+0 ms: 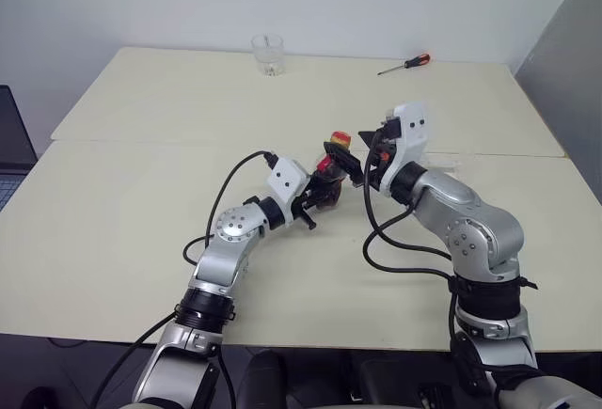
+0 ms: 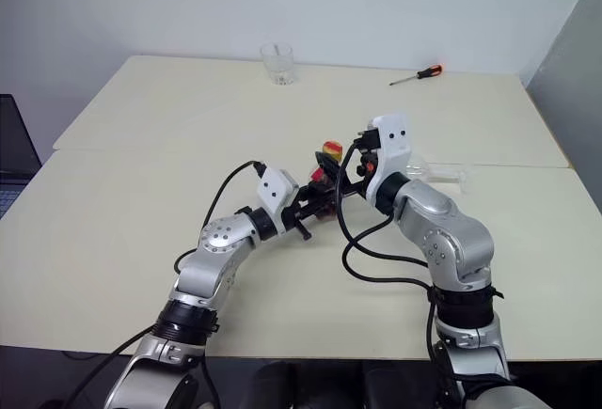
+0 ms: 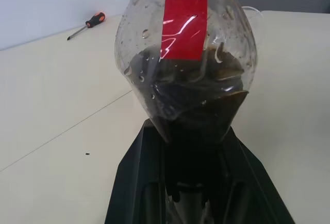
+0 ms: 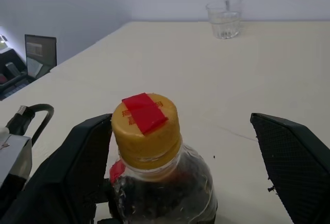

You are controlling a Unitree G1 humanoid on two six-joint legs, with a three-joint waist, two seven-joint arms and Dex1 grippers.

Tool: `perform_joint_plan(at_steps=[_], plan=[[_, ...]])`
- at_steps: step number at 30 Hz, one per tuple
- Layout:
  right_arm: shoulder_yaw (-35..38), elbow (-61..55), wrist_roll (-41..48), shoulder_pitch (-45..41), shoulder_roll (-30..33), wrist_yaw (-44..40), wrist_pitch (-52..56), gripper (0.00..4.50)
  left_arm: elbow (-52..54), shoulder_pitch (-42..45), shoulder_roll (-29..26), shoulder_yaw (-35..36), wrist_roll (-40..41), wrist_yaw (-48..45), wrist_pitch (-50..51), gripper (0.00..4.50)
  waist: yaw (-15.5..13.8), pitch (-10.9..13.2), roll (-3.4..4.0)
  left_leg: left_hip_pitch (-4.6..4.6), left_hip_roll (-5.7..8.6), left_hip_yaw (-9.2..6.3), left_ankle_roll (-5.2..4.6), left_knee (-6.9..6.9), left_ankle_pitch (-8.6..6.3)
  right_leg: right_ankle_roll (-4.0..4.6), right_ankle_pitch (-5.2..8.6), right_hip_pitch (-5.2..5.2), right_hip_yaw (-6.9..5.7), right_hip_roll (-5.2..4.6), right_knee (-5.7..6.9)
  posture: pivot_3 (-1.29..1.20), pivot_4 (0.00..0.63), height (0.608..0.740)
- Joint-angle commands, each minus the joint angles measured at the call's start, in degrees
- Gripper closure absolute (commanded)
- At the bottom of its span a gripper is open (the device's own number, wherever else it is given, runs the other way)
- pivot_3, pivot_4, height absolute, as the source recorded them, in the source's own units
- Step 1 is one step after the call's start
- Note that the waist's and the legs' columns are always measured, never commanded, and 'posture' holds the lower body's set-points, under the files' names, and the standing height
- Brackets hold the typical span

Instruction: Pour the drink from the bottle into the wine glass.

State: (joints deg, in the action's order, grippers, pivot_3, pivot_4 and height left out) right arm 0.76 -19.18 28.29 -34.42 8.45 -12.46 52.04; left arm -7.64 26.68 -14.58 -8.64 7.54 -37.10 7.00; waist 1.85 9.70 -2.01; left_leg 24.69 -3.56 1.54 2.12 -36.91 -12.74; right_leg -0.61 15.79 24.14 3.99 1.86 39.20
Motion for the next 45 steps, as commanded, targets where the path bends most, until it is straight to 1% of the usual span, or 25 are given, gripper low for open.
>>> perform_joint_plan(at_steps=[1,3,6,9,11,13,14,20,25,30,34,39,44,45], plan=[[0.8,-2.9,1.2,-0.3,0.5,-0.7,-0.2,0.00,1.1,1.6,0.1,0.7,0.3,-0.2,-2.1,3.85,0.0,0.0,0.00,0.00,0.00,0.00,0.00,0.00,0.00,0.00,0.00,0.00,0.00,0.00,0.00,0.00,0.150,0.740],[0.7,-3.2,1.5,-0.2,0.5,-0.9,-0.3,0.00,1.1,1.5,0.1,0.7,0.3,-0.3,-2.1,3.85,0.0,0.0,0.00,0.00,0.00,0.00,0.00,0.00,0.00,0.00,0.00,0.00,-0.01,0.00,0.00,0.00,0.150,0.740],[0.6,-3.7,2.1,-0.2,0.4,-1.5,-0.4,0.60,1.1,1.5,0.0,0.7,0.3,-0.3,-2.1,3.85,0.0,0.0,0.00,0.00,0.00,0.00,0.00,-0.01,0.00,0.00,0.00,0.00,0.00,0.00,0.00,0.00,0.150,0.740],[0.5,-3.8,2.3,0.0,0.4,-1.6,-0.3,1.59,1.2,1.4,0.0,0.6,0.3,-0.3,-2.1,3.85,0.0,0.0,0.00,0.00,0.00,0.00,0.00,-0.01,0.00,0.00,0.00,0.00,-0.01,0.00,0.01,0.00,0.150,0.740],[0.4,-3.9,2.4,0.1,0.5,-1.5,-0.3,2.38,1.2,1.4,0.0,0.6,0.3,-0.2,-2.0,3.85,0.0,0.0,0.00,0.00,0.00,0.00,0.00,-0.01,0.00,0.00,0.00,0.00,0.00,0.00,0.01,0.00,0.150,0.740],[0.2,-3.8,2.5,0.1,0.6,-1.4,-0.3,3.07,1.2,1.4,0.0,0.6,0.3,-0.2,-2.1,3.85,0.0,0.0,0.00,0.00,0.00,0.00,0.00,-0.02,0.00,0.00,0.00,0.00,-0.01,0.00,0.01,0.00,0.150,0.740],[0.1,-3.7,2.6,0.2,0.6,-1.4,-0.4,3.27,1.1,1.4,0.1,0.5,0.3,-0.2,-2.1,3.85,0.0,0.0,0.00,0.00,0.00,-0.01,0.00,-0.02,0.00,0.00,0.00,0.00,-0.01,0.00,0.01,0.00,0.150,0.740],[0.0,-3.6,2.9,0.2,0.6,-1.9,-1.0,3.27,1.2,1.2,0.1,0.5,0.3,-0.1,-2.0,3.85,0.0,0.0,0.00,0.00,0.00,-0.01,0.00,-0.04,0.00,0.00,0.00,0.00,-0.01,0.00,0.04,0.00,0.150,0.740],[3.0,-3.9,5.6,0.0,-2.3,-3.6,-6.2,3.27,1.2,1.1,0.2,0.5,0.3,0.0,-2.2,3.85,0.0,0.0,0.00,0.00,0.00,-0.01,0.00,-0.04,0.00,0.00,0.00,0.00,-0.01,0.00,0.06,0.00,0.150,0.740],[4.8,-4.5,6.3,-0.3,-3.3,-4.0,-9.0,3.27,1.2,1.0,0.1,0.5,0.2,0.1,-2.3,3.85,0.0,0.0,0.00,-0.01,0.01,-0.01,0.00,-0.07,0.00,0.00,0.00,0.00,-0.02,0.00,0.12,0.00,0.150,0.740],[6.2,-4.8,8.9,-0.3,-4.4,-3.6,-8.5,3.27,1.5,0.7,-0.1,0.5,0.3,0.0,-2.4,3.86,0.0,0.0,0.00,-0.04,0.01,-0.01,0.00,-0.07,0.00,0.00,0.00,0.01,-0.01,0.00,0.19,0.00,0.150,0.740],[9.4,-4.1,14.7,-0.7,-6.7,-0.5,-4.1,3.27,1.5,0.7,0.0,0.5,0.3,0.0,-2.4,3.86,0.0,0.0,0.00,-0.07,0.01,-0.02,0.00,-0.09,0.01,0.00,0.00,0.00,0.00,0.01,0.28,0.00,0.150,0.740],[8.6,-4.5,14.3,-1.1,-5.4,-0.4,-4.0,3.27,1.4,0.7,0.0,0.5,0.3,0.0,-2.4,3.86,0.0,0.0,0.00,-0.08,0.01,-0.02,0.00,-0.10,0.01,0.00,0.00,0.01,0.00,0.01,0.31,0.00,0.150,0.740],[7.6,-4.9,13.5,-1.1,-4.6,-1.1,-4.1,3.27,1.4,0.7,0.0,0.5,0.3,0.0,-2.4,3.86,0.0,0.0,0.00,-0.08,0.01,-0.02,0.00,-0.10,0.01,0.00,0.00,0.01,0.00,0.01,0.31,0.00,0.150,0.740]])
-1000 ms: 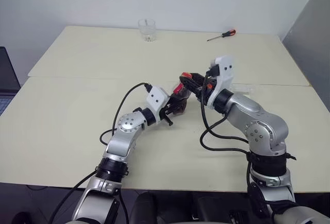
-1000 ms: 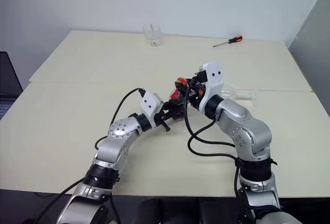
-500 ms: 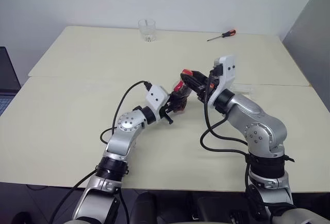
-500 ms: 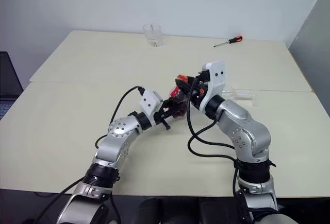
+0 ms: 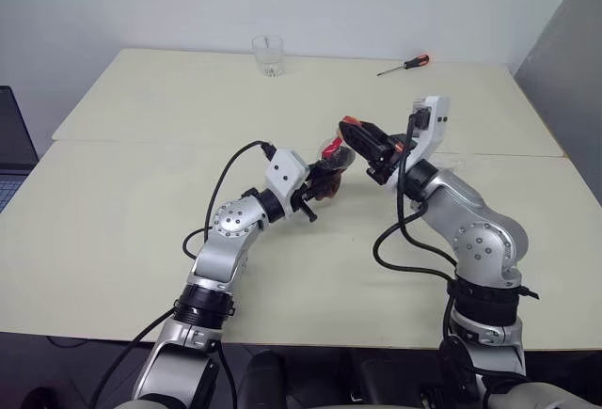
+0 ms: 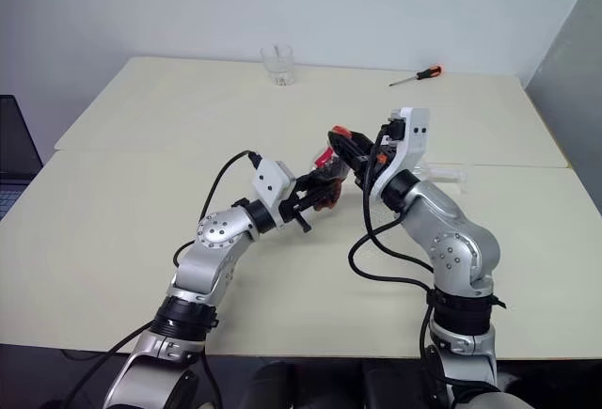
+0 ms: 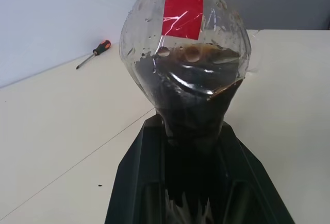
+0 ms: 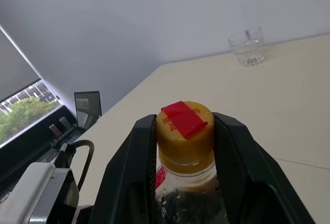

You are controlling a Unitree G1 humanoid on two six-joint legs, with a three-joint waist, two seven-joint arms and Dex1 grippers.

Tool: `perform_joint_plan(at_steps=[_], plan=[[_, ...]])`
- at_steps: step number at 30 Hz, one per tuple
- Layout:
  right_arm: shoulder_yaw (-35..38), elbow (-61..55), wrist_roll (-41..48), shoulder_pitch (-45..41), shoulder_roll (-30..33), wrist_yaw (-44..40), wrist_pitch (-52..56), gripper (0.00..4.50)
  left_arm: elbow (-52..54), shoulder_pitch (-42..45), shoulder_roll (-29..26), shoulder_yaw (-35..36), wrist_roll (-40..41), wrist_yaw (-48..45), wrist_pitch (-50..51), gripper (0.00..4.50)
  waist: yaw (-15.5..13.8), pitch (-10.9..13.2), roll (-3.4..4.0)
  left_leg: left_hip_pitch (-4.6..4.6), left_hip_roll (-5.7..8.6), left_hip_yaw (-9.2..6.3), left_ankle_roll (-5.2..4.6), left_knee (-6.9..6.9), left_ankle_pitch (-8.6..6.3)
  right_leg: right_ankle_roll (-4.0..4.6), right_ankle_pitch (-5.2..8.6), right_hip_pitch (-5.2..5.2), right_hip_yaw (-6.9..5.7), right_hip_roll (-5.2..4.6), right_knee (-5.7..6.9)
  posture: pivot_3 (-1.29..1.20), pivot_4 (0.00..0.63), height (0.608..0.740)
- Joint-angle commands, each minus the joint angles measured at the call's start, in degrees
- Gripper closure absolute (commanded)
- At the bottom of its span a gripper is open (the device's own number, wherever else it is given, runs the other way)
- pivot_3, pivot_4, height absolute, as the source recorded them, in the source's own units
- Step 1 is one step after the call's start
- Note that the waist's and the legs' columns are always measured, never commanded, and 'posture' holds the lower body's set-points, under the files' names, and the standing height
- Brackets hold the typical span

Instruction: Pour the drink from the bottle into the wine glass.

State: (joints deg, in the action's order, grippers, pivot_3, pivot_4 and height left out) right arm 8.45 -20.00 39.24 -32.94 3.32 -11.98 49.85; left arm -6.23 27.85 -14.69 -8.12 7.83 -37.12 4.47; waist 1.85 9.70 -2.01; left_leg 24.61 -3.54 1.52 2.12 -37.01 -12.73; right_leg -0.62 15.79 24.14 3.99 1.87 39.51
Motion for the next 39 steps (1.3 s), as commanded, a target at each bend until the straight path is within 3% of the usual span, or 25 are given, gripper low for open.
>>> perform_joint_plan(at_steps=[1,12,20,22,39], plan=[[-1.1,-4.5,2.0,-2.5,1.4,-2.3,-1.9,3.27,0.0,-0.4,0.1,0.0,0.0,0.0,0.2,3.86,0.0,0.0,0.00,0.00,0.00,0.00,0.00,0.00,0.00,0.00,0.00,0.00,0.00,0.00,0.00,0.00,0.150,0.740],[-8.5,-6.3,-0.8,-3.7,8.8,-6.7,-2.5,3.27,-0.2,-0.4,0.1,0.1,-0.1,0.1,0.1,3.86,0.0,0.0,0.00,-0.01,0.00,0.01,0.00,0.00,0.00,0.00,0.00,0.00,0.00,0.01,0.00,0.00,0.150,0.740],[-9.8,-6.4,-1.3,-4.5,9.6,-7.4,-2.6,0.45,-0.3,-0.3,0.3,-0.1,0.0,0.1,0.1,3.86,0.0,0.0,0.00,-0.02,0.00,0.00,0.00,0.00,0.00,0.00,0.00,0.00,0.00,0.01,0.01,0.00,0.150,0.740],[-9.5,-6.6,-1.1,-4.6,9.6,-7.1,-2.5,0.00,-0.3,-0.3,0.3,-0.1,0.0,0.1,0.0,3.86,0.0,0.0,0.00,-0.01,0.00,0.01,0.00,0.00,0.00,0.00,0.00,0.00,0.00,0.01,0.00,0.00,0.150,0.740],[-12.2,0.9,-7.7,-7.8,9.7,-6.9,-5.5,0.00,0.3,-0.6,0.4,0.0,-0.1,0.4,0.3,3.87,0.0,0.0,0.00,-0.04,0.00,0.03,0.00,-0.02,0.00,0.00,0.00,0.00,-0.01,0.02,0.04,0.00,0.150,0.740]])
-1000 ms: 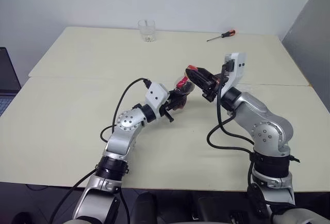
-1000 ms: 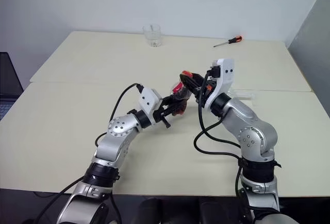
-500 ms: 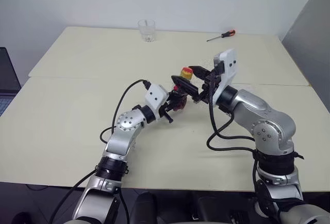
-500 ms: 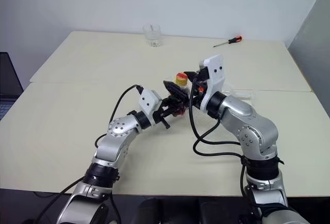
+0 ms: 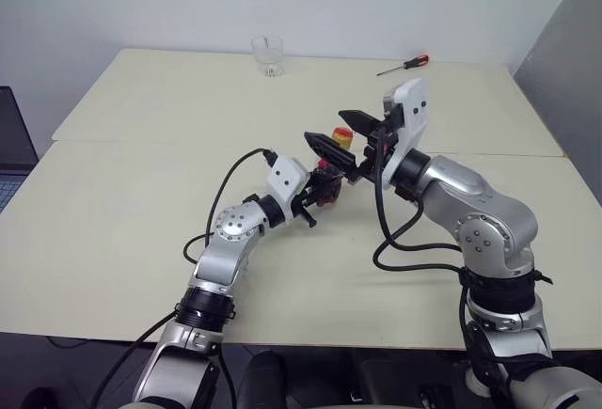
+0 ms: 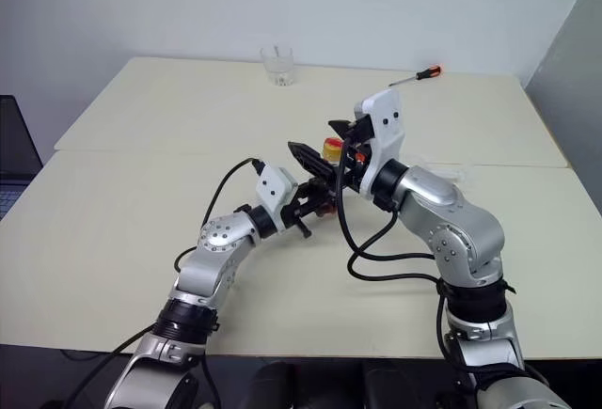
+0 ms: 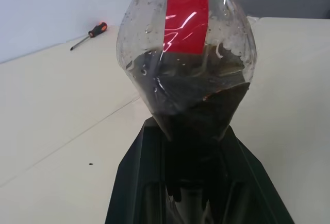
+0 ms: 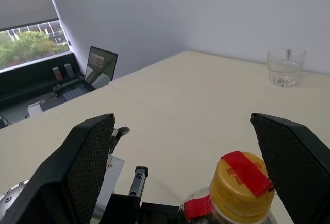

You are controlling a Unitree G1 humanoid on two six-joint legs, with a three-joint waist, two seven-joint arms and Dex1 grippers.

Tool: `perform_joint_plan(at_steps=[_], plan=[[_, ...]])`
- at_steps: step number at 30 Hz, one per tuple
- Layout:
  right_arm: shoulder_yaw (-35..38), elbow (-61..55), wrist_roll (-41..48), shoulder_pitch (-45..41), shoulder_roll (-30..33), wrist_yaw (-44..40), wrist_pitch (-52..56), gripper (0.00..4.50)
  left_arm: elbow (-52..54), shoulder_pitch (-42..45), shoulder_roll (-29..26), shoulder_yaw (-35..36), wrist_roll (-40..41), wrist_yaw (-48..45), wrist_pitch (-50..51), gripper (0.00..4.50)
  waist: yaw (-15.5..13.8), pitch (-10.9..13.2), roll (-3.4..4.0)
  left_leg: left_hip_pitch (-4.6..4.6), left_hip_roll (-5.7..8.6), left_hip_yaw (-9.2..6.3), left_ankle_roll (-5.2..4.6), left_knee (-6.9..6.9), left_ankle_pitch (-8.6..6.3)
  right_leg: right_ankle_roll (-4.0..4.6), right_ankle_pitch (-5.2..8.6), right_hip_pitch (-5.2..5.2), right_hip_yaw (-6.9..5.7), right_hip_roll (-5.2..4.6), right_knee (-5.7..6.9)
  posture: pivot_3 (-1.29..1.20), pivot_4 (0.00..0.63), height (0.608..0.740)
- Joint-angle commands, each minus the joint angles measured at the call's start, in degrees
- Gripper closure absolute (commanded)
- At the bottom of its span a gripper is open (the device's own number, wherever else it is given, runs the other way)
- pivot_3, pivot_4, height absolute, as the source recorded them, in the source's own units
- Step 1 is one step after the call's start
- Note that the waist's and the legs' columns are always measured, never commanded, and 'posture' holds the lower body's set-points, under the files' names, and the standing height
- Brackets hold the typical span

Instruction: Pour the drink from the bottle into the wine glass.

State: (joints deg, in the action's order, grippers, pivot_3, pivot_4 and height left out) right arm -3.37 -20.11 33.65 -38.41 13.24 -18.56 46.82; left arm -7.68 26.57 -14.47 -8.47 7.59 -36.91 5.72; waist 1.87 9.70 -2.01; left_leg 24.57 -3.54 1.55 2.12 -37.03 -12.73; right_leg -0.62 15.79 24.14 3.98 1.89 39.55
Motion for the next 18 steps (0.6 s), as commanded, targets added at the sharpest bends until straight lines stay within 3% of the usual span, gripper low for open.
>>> perform_joint_plan(at_steps=[1,11,18], plan=[[-1.2,2.4,-3.6,-2.9,0.1,-0.4,-2.8,0.00,1.7,0.7,0.3,0.3,0.1,0.2,-0.9,3.87,0.0,0.0,0.00,0.00,0.00,0.00,0.00,0.00,0.00,0.00,0.00,0.00,0.00,0.00,0.01,0.00,0.150,0.740],[-3.2,10.5,-10.7,-5.6,-1.5,-0.7,-6.3,0.00,2.3,0.1,0.3,0.5,0.1,0.6,-1.1,3.87,-0.1,0.0,0.00,-0.01,-0.01,0.02,0.00,0.01,0.00,0.01,0.00,0.01,0.01,0.00,0.02,0.00,0.150,0.740],[1.6,14.5,-9.3,-6.6,-5.5,1.2,-6.8,0.00,3.1,-0.4,0.2,0.7,0.1,1.0,-0.9,3.87,-0.1,0.0,0.00,-0.03,-0.01,0.00,0.00,0.00,0.00,0.01,0.00,0.01,0.00,0.00,0.11,0.00,0.150,0.740]])
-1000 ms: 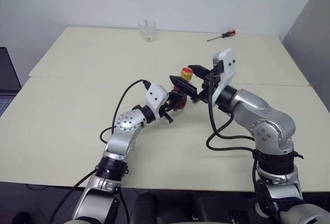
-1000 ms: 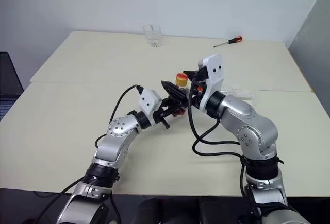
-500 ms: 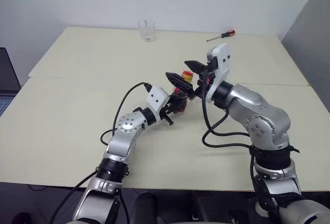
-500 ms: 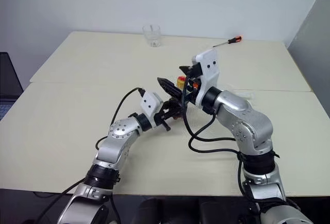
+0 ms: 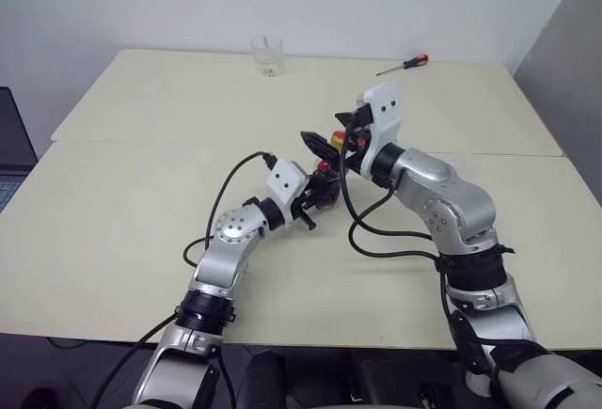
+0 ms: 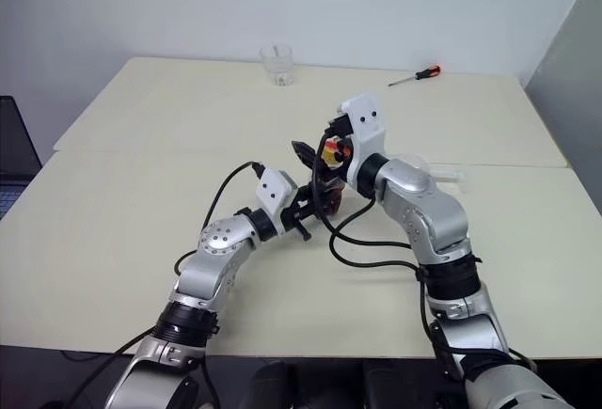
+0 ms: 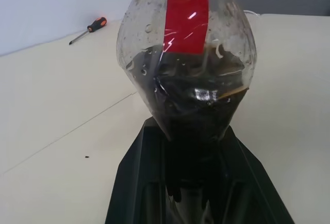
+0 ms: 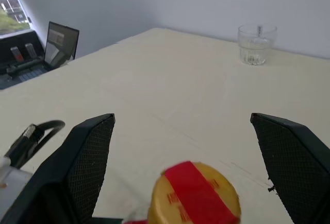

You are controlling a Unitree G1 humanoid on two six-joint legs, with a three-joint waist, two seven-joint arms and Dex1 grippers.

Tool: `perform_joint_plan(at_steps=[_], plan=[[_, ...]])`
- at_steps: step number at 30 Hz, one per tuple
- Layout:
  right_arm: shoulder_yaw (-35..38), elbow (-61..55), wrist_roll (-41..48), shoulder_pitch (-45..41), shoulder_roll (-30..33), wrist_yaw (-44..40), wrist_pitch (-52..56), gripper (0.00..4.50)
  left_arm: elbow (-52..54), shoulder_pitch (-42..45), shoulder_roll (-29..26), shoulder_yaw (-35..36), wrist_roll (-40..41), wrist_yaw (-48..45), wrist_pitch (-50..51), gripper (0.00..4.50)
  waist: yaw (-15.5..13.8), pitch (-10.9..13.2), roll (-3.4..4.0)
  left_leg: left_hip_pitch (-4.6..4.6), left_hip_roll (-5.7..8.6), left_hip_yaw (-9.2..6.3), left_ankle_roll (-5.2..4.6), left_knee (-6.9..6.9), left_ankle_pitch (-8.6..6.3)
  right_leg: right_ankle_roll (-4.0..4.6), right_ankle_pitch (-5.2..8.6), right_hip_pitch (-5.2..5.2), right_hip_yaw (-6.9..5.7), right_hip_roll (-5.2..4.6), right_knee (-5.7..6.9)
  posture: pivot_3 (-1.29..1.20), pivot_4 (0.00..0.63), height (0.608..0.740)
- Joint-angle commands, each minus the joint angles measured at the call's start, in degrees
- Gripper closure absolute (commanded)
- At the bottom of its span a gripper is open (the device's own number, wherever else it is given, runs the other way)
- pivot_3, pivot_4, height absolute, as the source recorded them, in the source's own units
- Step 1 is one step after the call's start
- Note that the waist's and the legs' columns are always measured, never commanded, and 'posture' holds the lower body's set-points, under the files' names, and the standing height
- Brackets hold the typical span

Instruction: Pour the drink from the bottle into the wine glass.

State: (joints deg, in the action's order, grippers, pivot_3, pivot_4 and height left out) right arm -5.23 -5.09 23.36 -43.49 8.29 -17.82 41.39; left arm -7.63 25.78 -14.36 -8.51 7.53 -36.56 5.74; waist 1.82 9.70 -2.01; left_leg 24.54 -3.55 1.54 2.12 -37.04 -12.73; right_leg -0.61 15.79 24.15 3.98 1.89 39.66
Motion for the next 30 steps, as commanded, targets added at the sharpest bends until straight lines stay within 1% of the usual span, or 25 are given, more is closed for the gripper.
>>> perform_joint_plan(at_steps=[1,18,30], plan=[[3.9,-0.6,1.3,-1.7,-0.8,0.4,-1.2,0.00,3.1,0.3,0.1,0.7,0.1,0.7,-0.9,3.87,0.0,0.0,0.00,0.00,0.00,0.00,0.00,0.00,0.00,0.00,0.00,0.00,0.00,-0.01,0.00,0.00,0.150,0.740],[4.9,-1.1,0.3,0.4,-0.1,1.9,2.5,0.00,3.1,0.2,0.1,0.5,0.3,0.9,-1.0,3.87,0.0,0.0,0.00,0.00,0.01,0.02,0.00,0.01,0.00,0.00,0.00,0.01,0.00,-0.02,0.00,0.00,0.150,0.740],[8.0,-4.7,3.1,3.0,0.0,2.8,5.2,0.00,2.9,0.2,0.1,0.7,0.5,0.8,-1.4,3.87,0.0,0.0,0.00,0.00,0.01,0.02,0.00,0.01,0.00,0.00,0.00,0.01,0.00,-0.02,0.00,0.00,0.150,0.740]])
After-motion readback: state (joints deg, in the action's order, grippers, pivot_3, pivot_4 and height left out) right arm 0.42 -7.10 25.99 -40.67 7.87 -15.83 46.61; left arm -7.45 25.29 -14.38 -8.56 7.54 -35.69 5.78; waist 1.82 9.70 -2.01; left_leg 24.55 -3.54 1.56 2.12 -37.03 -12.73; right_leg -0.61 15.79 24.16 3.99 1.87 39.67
